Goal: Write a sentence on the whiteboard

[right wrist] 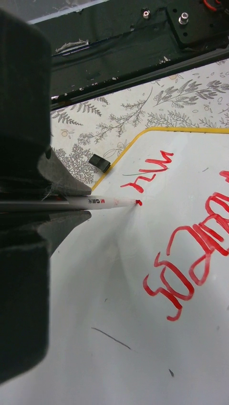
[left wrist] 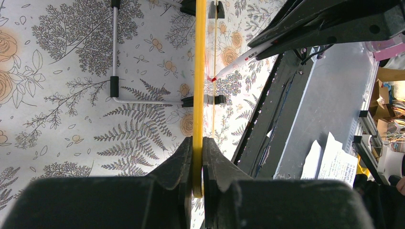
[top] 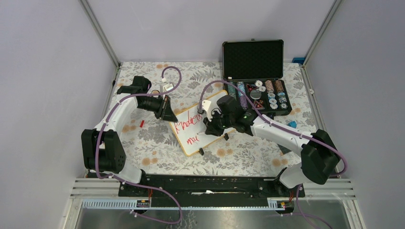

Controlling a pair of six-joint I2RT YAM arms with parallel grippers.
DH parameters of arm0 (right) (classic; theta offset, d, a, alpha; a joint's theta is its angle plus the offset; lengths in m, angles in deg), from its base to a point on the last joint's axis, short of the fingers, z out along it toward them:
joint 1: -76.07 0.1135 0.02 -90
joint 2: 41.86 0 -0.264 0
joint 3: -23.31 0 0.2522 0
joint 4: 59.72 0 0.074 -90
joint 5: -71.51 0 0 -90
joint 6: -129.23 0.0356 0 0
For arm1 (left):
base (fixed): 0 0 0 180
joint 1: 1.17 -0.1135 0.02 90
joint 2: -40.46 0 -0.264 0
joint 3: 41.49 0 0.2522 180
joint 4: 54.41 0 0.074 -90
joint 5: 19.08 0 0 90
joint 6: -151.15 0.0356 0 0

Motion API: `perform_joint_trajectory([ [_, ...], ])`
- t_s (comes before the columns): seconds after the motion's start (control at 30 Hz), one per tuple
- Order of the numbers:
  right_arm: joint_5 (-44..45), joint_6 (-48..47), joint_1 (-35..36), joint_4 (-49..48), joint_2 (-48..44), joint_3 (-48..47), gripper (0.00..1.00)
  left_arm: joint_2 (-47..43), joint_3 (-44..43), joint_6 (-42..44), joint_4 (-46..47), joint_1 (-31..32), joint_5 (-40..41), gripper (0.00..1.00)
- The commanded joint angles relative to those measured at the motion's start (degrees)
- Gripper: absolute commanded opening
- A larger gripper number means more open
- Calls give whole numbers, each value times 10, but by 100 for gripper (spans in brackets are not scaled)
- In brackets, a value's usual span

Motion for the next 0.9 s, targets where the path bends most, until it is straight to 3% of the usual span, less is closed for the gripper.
perform_joint_trajectory([
  [0.0,-9,0,0,-17,-7,17,0,2,2,22,12,10,20,0],
  [0.33,-4,-9,5,-10,-18,42,0,-1,2,20,12,11,21,0],
  [0.87,2,-14,1,16,-36,-6,0,1,0,19,12,14,23,0],
])
